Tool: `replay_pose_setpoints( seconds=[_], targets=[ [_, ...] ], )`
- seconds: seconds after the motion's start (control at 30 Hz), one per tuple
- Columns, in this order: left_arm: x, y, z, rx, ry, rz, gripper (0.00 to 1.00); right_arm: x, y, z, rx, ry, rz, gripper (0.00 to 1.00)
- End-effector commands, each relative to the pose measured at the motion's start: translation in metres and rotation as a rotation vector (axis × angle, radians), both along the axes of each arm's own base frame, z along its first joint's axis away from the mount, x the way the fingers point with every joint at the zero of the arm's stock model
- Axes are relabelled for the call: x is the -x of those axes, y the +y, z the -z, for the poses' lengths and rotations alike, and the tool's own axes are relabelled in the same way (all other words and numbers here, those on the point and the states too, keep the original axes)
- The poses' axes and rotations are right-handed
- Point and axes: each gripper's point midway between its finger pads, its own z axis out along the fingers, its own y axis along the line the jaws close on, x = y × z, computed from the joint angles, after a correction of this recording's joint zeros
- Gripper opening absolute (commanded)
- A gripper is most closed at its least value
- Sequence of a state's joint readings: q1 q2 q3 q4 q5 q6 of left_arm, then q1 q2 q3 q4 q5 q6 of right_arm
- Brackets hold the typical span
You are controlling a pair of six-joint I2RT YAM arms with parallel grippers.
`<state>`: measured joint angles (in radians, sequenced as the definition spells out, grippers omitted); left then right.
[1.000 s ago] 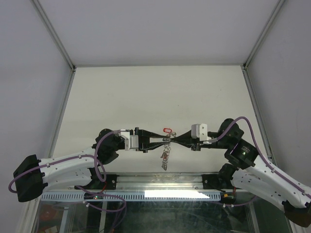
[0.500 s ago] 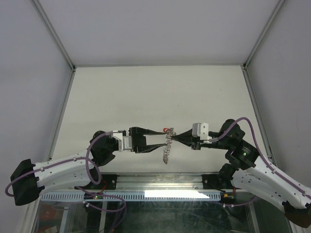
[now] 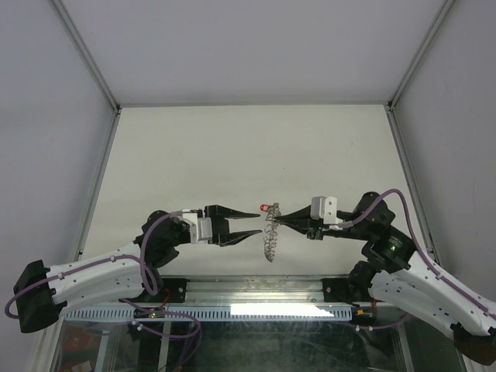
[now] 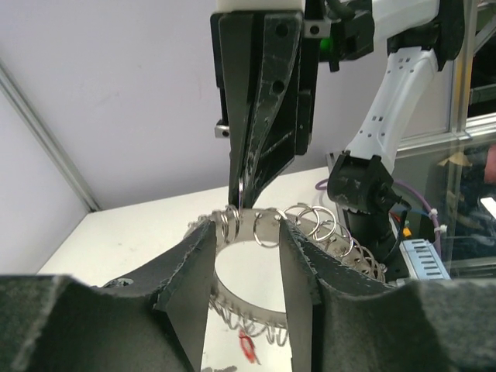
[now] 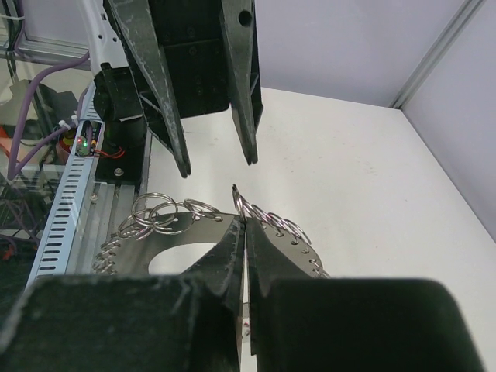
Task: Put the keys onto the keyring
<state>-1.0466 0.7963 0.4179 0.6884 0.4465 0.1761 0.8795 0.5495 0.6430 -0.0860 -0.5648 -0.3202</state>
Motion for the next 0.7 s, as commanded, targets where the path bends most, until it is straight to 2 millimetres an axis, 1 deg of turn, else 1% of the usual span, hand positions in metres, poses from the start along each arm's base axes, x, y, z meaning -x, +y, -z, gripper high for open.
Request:
replay_pose_setpoints(
  seconds=[0.0, 0.2, 0.33, 0.5, 0.67],
  targets=[
    [-0.008, 0.001, 0.002, -0.018, -0.015, -0.05, 0.38, 0.003, -0.003, -0.036, -0.112, -0.076, 0.0, 0.0],
    [-0.02, 0.001, -0.001, -0.015, -0.033, -0.113, 0.41, 0.004, -0.002, -0.038, -0.114, -0.077, -0.01, 0.0],
    [-0.023, -0.003, -0.002, -0.021, -0.046, -0.119, 0.4, 0.004, -0.001, -0.038, -0.113, -0.078, -0.015, 0.0],
    [-0.021, -0.009, -0.005, -0.02, -0.06, -0.093, 0.35, 0.004, -0.001, -0.037, -0.109, -0.074, -0.016, 0.0],
    [-0.016, -0.011, -0.008, -0.01, -0.068, -0.061, 0.35, 0.004, -0.001, -0.037, -0.107, -0.071, -0.013, 0.0]
  ],
)
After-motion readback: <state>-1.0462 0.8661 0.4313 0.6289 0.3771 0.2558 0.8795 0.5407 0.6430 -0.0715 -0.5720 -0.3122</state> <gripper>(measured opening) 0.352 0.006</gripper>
